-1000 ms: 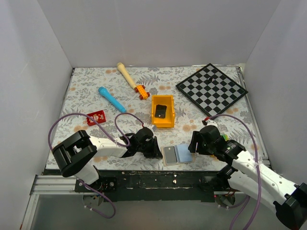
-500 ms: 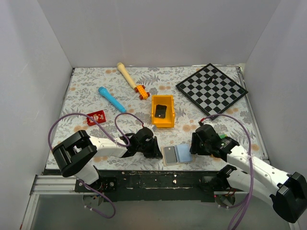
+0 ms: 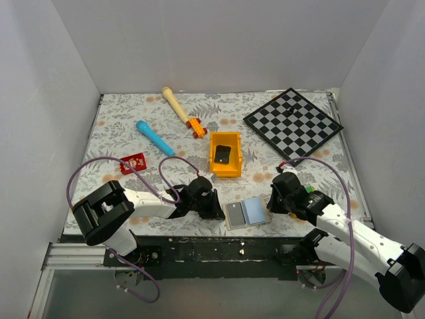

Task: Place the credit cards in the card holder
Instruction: Close the card holder at the center of the board.

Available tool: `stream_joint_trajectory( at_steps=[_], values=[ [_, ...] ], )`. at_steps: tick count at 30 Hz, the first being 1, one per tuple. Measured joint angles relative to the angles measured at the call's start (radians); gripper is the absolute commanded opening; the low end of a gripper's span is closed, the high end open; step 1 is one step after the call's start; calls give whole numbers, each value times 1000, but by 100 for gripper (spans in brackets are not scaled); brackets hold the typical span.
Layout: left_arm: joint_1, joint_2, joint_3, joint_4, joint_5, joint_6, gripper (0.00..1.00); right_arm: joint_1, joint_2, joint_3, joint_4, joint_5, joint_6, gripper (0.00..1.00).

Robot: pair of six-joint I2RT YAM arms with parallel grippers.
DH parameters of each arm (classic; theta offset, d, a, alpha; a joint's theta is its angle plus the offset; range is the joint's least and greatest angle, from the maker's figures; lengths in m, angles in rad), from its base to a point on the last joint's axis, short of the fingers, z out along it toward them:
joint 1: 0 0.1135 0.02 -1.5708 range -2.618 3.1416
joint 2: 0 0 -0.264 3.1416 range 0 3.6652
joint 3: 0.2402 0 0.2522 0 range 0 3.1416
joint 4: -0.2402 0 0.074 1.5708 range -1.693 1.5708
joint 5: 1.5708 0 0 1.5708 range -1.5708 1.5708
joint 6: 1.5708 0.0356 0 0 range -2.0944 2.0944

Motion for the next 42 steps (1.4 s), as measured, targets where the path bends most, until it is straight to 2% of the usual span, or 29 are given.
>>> stream_joint_trajectory(
  at_steps=[7,12,22,30,42],
  values=[
    [0,-3,0,-3,-3,2,2,0,-141,2,12,-21,-14,1],
    [0,-12,0,-14,-20,8,2,0,-174,16,45,-111,-43,1],
    [0,-19,-5,-15,-24,8,2,20,-50,23,301,-423,-44,1],
    [0,-55,-31,-26,-35,5,2,77,66,23,464,-522,-23,1],
    [0,-362,-225,-155,-107,-67,3,190,304,23,671,-573,7,1]
  ],
)
